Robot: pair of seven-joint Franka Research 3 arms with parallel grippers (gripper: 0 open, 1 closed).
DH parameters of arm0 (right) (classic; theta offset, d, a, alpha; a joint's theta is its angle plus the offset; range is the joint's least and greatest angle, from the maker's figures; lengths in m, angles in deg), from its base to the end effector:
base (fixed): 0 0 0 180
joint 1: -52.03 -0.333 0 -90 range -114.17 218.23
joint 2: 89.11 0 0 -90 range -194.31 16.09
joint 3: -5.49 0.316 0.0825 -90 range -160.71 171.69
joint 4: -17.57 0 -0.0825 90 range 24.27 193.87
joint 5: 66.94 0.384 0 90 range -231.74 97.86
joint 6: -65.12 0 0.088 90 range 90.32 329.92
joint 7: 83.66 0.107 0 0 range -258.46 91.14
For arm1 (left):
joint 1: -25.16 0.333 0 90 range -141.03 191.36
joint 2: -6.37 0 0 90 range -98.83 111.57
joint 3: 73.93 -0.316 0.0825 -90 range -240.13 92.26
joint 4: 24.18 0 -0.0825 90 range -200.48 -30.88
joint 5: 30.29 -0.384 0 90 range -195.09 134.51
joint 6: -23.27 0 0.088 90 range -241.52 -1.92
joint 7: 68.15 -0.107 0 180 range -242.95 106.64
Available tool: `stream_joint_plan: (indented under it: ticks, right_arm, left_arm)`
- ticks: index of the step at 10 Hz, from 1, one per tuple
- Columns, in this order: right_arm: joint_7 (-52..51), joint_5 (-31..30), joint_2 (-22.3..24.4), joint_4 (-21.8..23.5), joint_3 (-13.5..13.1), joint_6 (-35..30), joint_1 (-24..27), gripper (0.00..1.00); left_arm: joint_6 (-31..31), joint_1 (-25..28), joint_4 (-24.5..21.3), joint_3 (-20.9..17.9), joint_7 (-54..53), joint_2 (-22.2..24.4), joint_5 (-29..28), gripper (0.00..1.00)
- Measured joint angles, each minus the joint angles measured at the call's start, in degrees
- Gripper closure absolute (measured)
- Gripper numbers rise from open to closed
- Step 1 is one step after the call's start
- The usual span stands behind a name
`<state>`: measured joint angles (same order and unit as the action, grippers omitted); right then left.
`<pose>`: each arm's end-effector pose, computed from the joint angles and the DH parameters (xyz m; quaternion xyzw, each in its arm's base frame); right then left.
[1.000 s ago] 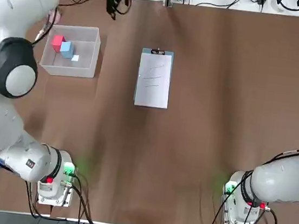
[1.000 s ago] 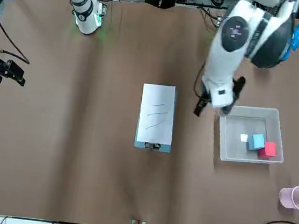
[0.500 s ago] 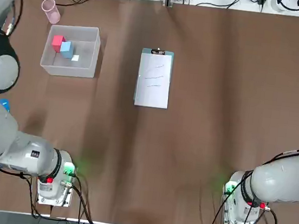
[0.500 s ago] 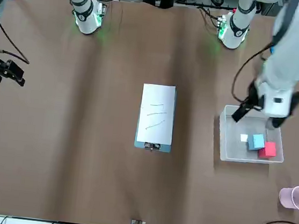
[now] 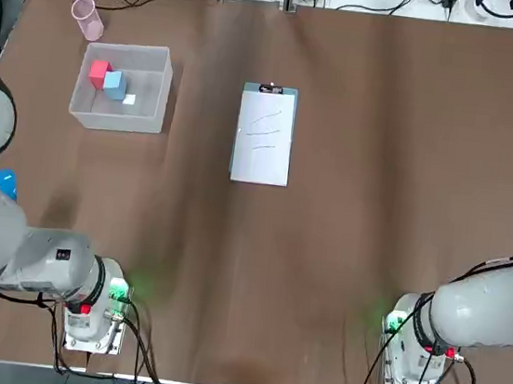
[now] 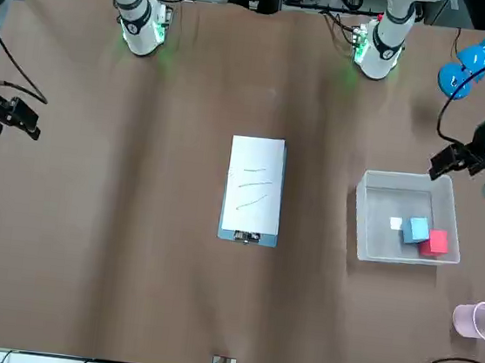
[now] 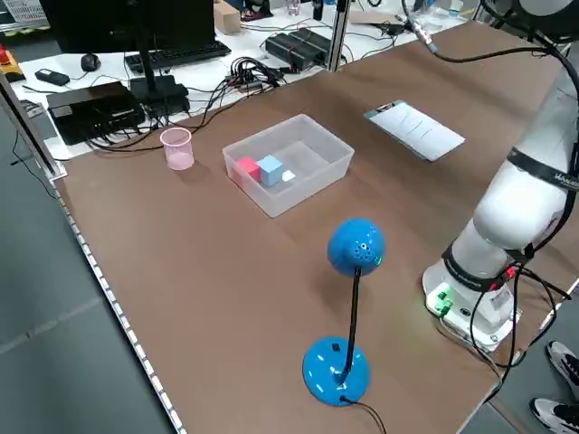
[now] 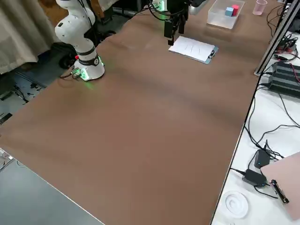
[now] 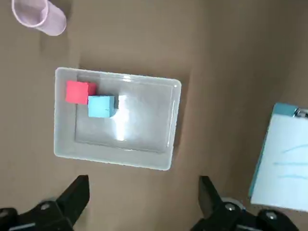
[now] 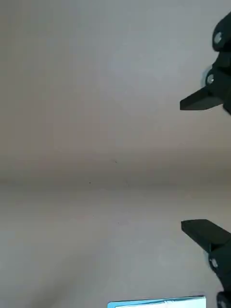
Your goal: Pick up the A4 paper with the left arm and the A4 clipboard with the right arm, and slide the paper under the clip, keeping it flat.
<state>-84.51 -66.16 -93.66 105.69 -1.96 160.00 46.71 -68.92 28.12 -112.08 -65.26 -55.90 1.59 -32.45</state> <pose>0.5864 -0.0174 0.6028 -0.9997 0.0113 -0.0197 0.0011 0.5807 -0.0505 0.5983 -0.9983 -0.0565 0.0018 0.0130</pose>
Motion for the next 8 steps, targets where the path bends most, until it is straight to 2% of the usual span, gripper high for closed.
stream_joint_plan:
  ticks: [3,6,8]
  right_arm:
    - [0.0,-0.1,0.0,0.0,-0.2,0.0,0.1,0.00]
    - [0.0,-0.3,0.0,0.0,-0.2,-0.5,0.1,0.00]
    - [0.0,-0.7,0.1,0.0,-0.2,-0.7,0.1,0.00]
  left_arm:
    - [-0.1,-0.6,-0.5,-0.8,-0.5,-0.1,2.4,0.00]
    - [-0.1,-4.3,-0.4,-2.9,-0.4,0.2,2.6,0.00]
    - [-0.1,-4.3,-0.4,-3.3,-0.3,0.2,2.6,0.00]
